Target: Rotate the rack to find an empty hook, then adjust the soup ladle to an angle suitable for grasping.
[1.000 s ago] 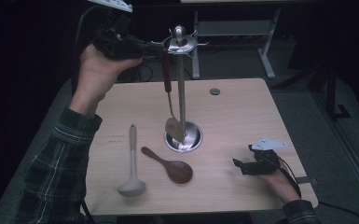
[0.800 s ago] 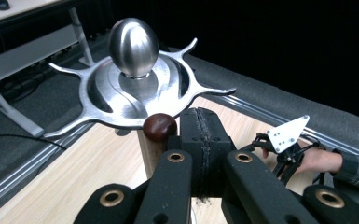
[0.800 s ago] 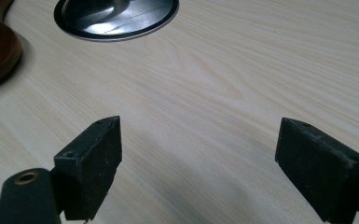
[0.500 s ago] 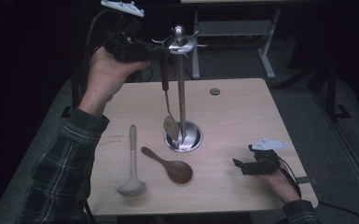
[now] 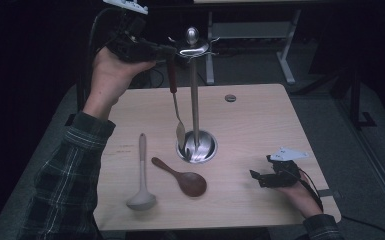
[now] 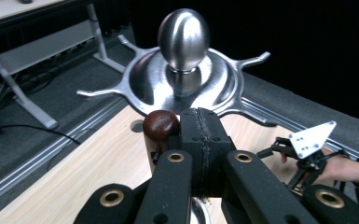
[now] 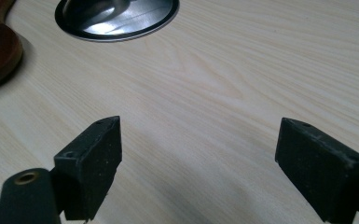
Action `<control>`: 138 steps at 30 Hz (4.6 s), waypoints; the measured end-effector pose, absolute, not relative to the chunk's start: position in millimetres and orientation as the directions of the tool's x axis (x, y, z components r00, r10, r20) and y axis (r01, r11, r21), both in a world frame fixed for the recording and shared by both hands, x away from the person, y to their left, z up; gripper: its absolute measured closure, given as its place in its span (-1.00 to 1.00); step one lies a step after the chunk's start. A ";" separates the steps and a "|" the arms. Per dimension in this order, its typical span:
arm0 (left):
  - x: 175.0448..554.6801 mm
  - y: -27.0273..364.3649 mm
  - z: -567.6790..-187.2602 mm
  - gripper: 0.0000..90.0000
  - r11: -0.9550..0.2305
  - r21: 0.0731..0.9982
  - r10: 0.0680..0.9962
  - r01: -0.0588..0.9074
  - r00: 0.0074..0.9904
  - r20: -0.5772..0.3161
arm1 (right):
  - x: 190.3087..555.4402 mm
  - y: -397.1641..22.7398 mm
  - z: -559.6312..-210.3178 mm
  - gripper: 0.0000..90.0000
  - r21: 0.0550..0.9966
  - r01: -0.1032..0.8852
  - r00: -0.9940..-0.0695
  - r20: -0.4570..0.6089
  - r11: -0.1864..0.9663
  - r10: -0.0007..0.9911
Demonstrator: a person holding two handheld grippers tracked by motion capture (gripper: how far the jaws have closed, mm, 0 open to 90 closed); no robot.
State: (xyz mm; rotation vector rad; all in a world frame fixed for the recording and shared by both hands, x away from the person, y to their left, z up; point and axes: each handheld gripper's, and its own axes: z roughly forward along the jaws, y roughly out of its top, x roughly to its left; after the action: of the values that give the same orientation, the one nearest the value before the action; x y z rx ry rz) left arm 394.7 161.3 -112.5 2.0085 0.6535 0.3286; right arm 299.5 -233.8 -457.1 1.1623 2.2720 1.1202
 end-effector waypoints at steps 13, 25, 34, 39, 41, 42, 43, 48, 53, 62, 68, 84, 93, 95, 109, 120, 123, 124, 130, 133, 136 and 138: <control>381.5 168.4 -123.7 0.99 -0.417 0.857 0.555 0.303 0.832 -0.023 | 300.0 -232.9 -458.2 -0.69 0.774 0.527 -0.603 0.048 0.352 0.796; 362.6 192.6 -163.9 0.99 -0.413 0.846 0.567 0.337 0.822 -0.050 | 303.0 -231.1 -460.8 -0.69 0.767 0.535 -0.605 0.056 0.354 0.794; 347.9 210.2 -215.0 0.99 -0.425 0.821 0.587 0.382 0.806 -0.071 | 304.6 -230.4 -461.9 -0.69 0.761 0.538 -0.608 0.053 0.362 0.792; 339.3 220.3 -252.3 0.99 -0.433 0.800 0.594 0.416 0.799 -0.094 | 305.4 -230.4 -462.5 -0.69 0.762 0.536 -0.607 0.048 0.364 0.793; 336.5 223.3 -266.4 0.99 -0.432 0.791 0.604 0.434 0.790 -0.104 | 305.4 -230.2 -462.7 -0.69 0.761 0.535 -0.608 0.045 0.367 0.793; 334.2 225.6 -275.8 0.99 -0.433 0.783 0.610 0.447 0.784 -0.110 | 305.5 -230.3 -462.9 -0.69 0.760 0.534 -0.609 0.041 0.370 0.792; 332.6 227.1 -283.1 0.99 -0.433 0.778 0.616 0.456 0.779 -0.114 | 305.7 -230.3 -463.1 -0.69 0.760 0.533 -0.609 0.039 0.373 0.792; 327.2 234.9 -314.6 0.99 -0.439 0.757 0.630 0.483 0.767 -0.124 | 305.9 -231.2 -463.6 -0.69 0.757 0.537 -0.604 0.038 0.372 0.796; 324.5 240.5 -341.4 0.99 -0.446 0.736 0.642 0.509 0.755 -0.133 | 306.1 -231.8 -463.5 -0.69 0.756 0.537 -0.599 0.029 0.375 0.800; 320.6 252.1 -388.7 0.99 -0.445 0.706 0.647 0.551 0.743 -0.172 | 306.5 -232.1 -463.5 -0.69 0.752 0.540 -0.588 0.016 0.378 0.809; 318.9 255.6 -412.2 0.99 -0.480 0.675 0.644 0.560 0.747 -0.162 | 307.1 -231.1 -465.3 -0.69 0.745 0.545 -0.596 0.021 0.385 0.803; 314.7 248.3 -445.7 0.99 -0.550 0.565 0.657 0.616 0.736 -0.162 | 304.7 -230.2 -464.5 -0.69 0.744 0.534 -0.611 0.011 0.402 0.791; 314.4 244.9 -449.2 0.99 -0.549 0.537 0.658 0.640 0.728 -0.195 | 303.9 -230.5 -463.8 -0.69 0.746 0.532 -0.613 0.012 0.401 0.790; 313.2 244.5 -449.4 0.99 -0.539 0.535 0.667 0.651 0.718 -0.201 | 304.5 -231.0 -463.8 -0.69 0.746 0.531 -0.613 0.012 0.401 0.790; 306.4 278.9 -447.0 0.99 -0.513 0.502 0.715 0.696 0.670 -0.199 | 305.0 -229.6 -463.6 -0.69 0.747 0.527 -0.619 0.011 0.405 0.785; 306.5 304.8 -444.5 0.99 -0.530 0.460 0.727 0.712 0.661 -0.185 | 306.2 -228.0 -464.1 -0.69 0.742 0.527 -0.626 0.008 0.415 0.780; 306.4 306.9 -443.7 0.99 -0.532 0.449 0.737 0.718 0.654 -0.173 | 305.6 -228.1 -464.0 -0.69 0.743 0.523 -0.629 0.007 0.417 0.777; 306.6 308.1 -443.4 0.99 -0.537 0.443 0.738 0.718 0.654 -0.167 | 305.3 -228.1 -463.8 -0.69 0.745 0.523 -0.628 0.008 0.414 0.779; 307.1 314.7 -441.4 0.99 -0.526 0.435 0.750 0.731 0.640 -0.169 | 305.9 -227.5 -463.6 -0.69 0.745 0.524 -0.629 0.010 0.414 0.778; 307.4 319.8 -440.0 0.99 -0.521 0.432 0.757 0.736 0.632 -0.166 | 305.7 -226.4 -463.8 -0.69 0.743 0.524 -0.630 0.010 0.415 0.777; 307.4 322.7 -439.1 0.98 -0.506 0.431 0.767 0.747 0.619 -0.171 | 305.1 -226.7 -463.5 -0.69 0.744 0.526 -0.628 0.013 0.412 0.778; 307.6 323.5 -437.5 0.95 -0.510 0.424 0.768 0.748 0.618 -0.167 | 305.4 -227.2 -463.4 -0.69 0.746 0.523 -0.629 0.011 0.412 0.778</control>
State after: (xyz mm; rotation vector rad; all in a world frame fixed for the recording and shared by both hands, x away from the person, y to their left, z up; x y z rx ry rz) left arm 307.6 323.5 -437.5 2.3851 1.1986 0.0580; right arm 305.4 -227.2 -463.4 1.1224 2.3355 1.0533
